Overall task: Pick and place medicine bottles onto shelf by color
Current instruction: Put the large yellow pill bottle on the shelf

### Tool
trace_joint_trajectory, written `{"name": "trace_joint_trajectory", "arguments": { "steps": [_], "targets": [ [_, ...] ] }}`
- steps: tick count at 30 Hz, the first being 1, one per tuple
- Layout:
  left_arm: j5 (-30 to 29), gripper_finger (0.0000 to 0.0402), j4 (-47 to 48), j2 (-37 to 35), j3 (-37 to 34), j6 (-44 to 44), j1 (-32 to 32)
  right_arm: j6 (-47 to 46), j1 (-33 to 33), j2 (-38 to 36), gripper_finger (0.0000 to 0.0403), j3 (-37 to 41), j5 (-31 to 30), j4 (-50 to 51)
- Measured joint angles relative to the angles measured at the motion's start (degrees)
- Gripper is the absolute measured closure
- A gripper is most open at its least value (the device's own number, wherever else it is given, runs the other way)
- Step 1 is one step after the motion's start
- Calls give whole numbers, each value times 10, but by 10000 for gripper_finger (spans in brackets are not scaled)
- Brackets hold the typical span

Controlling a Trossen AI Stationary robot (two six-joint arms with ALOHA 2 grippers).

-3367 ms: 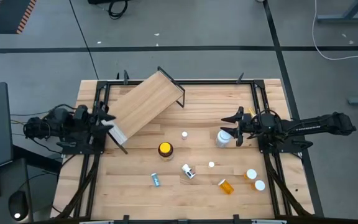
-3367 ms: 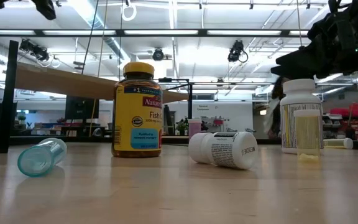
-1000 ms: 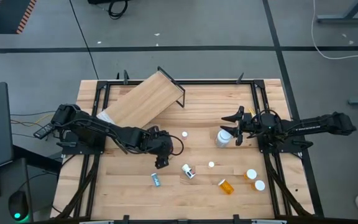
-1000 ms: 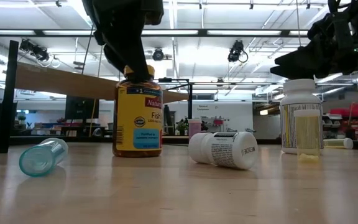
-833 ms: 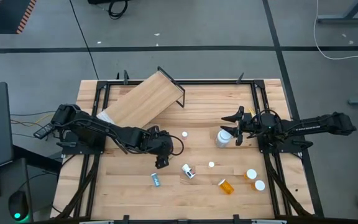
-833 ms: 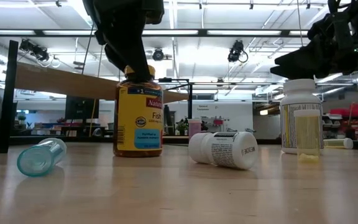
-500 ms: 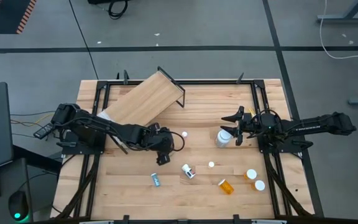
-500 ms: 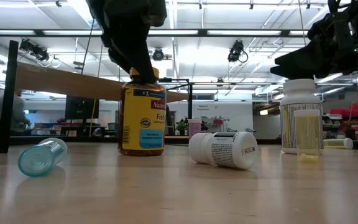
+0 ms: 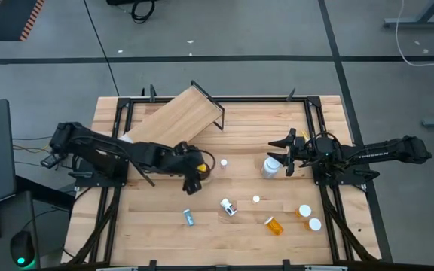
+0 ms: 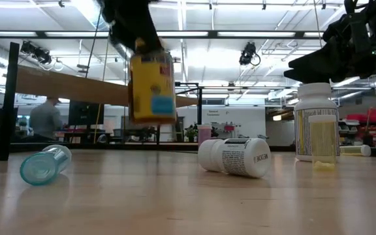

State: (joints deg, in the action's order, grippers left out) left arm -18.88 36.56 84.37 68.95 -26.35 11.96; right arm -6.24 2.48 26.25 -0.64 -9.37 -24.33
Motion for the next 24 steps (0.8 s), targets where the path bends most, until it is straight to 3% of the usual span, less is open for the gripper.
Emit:
{"name": "trace_joint_trajectory", "arguments": {
  "steps": [9, 15, 24],
  "targets": [
    [-21, 165, 77, -113, 0, -28, -3, 0, 0, 0, 192, 0, 0, 0],
    [-32, 181, 88, -180, 0, -30, -3, 0, 0, 0, 192, 0, 0, -2],
    [-85, 168, 133, -243, 1, -16, -3, 0, 0, 0, 192, 0, 0, -7]
  ]
}}
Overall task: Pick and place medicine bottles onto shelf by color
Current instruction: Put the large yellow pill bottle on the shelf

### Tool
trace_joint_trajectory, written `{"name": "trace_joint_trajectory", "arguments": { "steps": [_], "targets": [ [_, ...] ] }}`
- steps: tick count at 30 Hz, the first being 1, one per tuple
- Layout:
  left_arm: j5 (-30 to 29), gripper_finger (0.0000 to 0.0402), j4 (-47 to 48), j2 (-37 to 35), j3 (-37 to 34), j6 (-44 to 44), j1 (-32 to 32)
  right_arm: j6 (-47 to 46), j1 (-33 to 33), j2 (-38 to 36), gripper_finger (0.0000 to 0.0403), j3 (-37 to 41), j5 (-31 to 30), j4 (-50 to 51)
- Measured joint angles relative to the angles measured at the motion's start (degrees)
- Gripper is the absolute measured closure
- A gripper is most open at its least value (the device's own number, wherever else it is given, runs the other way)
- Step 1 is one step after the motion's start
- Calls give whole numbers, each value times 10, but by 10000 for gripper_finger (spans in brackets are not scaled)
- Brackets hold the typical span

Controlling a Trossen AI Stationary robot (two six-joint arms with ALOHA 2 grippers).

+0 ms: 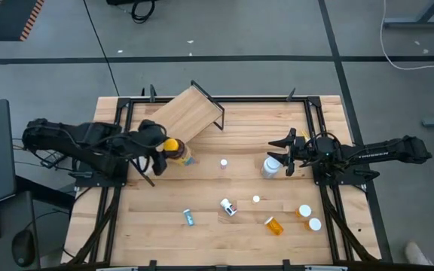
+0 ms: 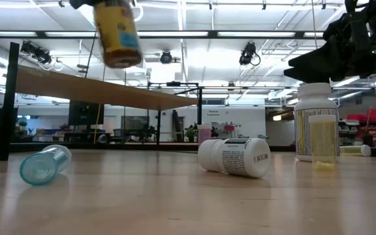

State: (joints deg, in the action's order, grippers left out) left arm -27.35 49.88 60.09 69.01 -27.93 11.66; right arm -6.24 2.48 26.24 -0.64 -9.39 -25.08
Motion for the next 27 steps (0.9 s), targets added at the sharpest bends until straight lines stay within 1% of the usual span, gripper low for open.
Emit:
{"name": "trace_joint_trajectory", "arguments": {
  "steps": [2, 6, 11, 16, 22, 27],
  "targets": [
    [-14, 172, 38, -7, 0, -15, -3, 0, 0, 0, 192, 0, 0, 0],
    [-15, 177, 105, -13, 0, -52, -17, 0, 0, 0, 192, 0, 0, -2],
    [-16, 166, 123, -17, 0, -58, -26, 0, 0, 0, 192, 0, 0, -3],
    [-14, 172, 165, -34, 3, -64, -39, 0, 0, 0, 192, 0, 0, -2],
    [-16, 169, 287, -36, 60, -125, -52, 0, 0, 0, 192, 0, 0, -3],
    [-29, 166, 354, -36, 90, -153, -68, 0, 0, 0, 192, 0, 0, -3]
  ]
}}
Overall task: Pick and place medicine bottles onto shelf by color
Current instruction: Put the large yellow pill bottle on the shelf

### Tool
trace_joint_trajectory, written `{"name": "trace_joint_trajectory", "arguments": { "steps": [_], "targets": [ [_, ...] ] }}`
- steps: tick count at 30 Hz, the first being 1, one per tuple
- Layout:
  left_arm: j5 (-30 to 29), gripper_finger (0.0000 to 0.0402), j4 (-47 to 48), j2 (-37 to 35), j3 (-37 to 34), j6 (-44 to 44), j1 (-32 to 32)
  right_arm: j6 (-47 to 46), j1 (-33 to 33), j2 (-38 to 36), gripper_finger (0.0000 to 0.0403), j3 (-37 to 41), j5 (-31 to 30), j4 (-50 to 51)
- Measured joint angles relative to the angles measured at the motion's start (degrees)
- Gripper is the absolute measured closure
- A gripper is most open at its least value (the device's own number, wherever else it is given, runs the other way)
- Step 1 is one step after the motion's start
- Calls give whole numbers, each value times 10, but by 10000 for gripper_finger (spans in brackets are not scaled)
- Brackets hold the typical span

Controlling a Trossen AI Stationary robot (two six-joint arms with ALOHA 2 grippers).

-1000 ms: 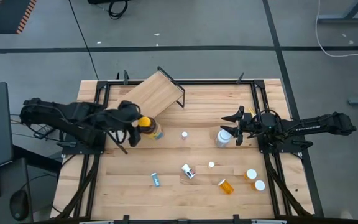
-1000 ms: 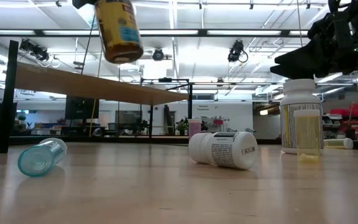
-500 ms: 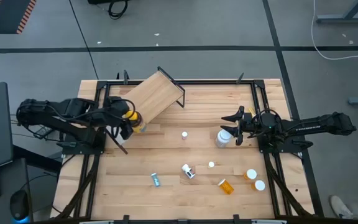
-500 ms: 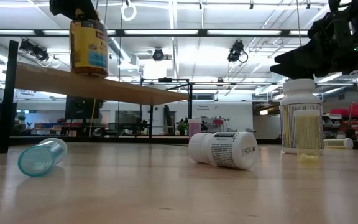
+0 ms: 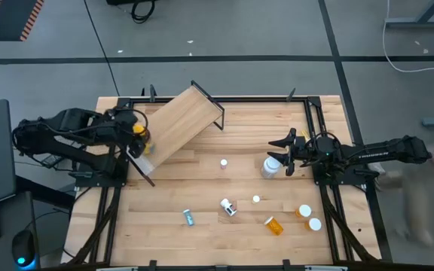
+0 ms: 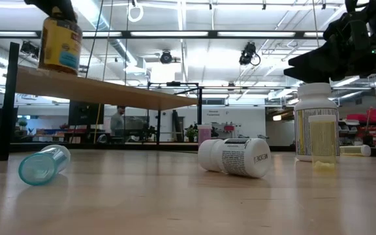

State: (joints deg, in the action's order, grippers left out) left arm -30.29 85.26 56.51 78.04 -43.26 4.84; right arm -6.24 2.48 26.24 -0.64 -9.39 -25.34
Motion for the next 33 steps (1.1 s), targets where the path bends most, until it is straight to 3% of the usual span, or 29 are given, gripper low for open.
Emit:
{"name": "trace_joint_trajectory", "arguments": {
  "steps": [5, 15, 25, 33],
  "targets": [
    [-1, 170, 52, 1, 0, -14, -29, 0, 0, 0, 192, 0, 0, 0],
    [-19, 167, 47, 1, -4, -8, -79, 0, 0, 0, 192, 0, 0, 0],
    [-21, 164, 47, 1, -5, -74, -122, 0, 0, 0, 192, 0, 0, 0],
    [-25, 164, 39, -14, -53, -87, -124, 0, 0, 0, 192, 0, 0, 1]
  ]
}}
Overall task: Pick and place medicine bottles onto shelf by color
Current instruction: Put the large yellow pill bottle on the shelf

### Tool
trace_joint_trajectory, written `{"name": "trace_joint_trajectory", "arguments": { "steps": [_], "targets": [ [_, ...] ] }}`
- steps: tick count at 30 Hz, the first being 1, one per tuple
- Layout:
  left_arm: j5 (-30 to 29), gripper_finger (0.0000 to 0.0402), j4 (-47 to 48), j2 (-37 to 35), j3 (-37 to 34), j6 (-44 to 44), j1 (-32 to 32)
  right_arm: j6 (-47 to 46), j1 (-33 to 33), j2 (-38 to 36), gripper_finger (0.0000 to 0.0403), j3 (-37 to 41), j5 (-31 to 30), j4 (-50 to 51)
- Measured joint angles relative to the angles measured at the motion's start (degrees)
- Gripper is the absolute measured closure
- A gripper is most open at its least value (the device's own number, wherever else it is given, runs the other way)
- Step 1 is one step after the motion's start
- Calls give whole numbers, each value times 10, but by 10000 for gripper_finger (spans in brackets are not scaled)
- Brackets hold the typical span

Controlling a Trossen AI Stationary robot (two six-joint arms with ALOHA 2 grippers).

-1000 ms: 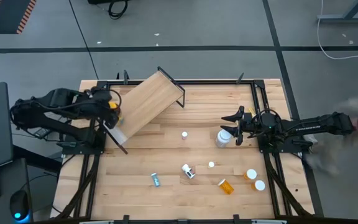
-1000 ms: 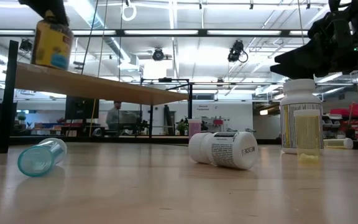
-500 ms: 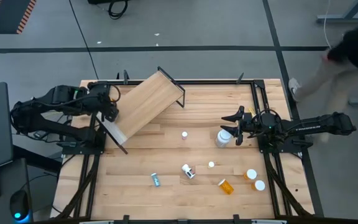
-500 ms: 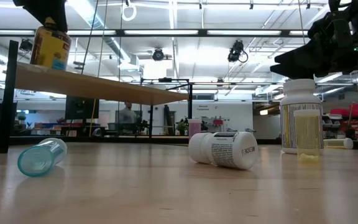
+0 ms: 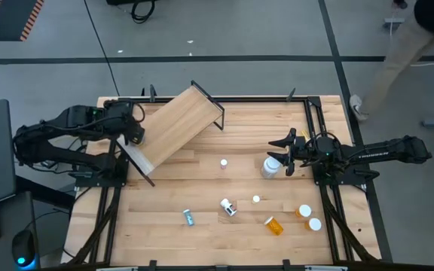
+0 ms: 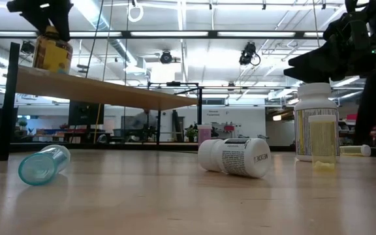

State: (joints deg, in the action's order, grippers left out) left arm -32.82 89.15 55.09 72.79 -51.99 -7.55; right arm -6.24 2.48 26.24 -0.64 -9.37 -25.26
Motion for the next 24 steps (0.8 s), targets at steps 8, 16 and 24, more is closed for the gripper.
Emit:
{"name": "trace_joint_trajectory", "arguments": {
  "steps": [8, 16, 24],
  "targets": [
    [5, 163, 8, -33, -10, -3, 0, 0, 0, 0, 192, 0, 0, 0],
    [28, 153, 8, -43, -10, -1, 0, 0, 0, 0, 192, 0, 0, 0],
    [30, 147, 7, -42, -10, 5, 0, 0, 0, 0, 192, 0, 0, 0]
  ]
}}
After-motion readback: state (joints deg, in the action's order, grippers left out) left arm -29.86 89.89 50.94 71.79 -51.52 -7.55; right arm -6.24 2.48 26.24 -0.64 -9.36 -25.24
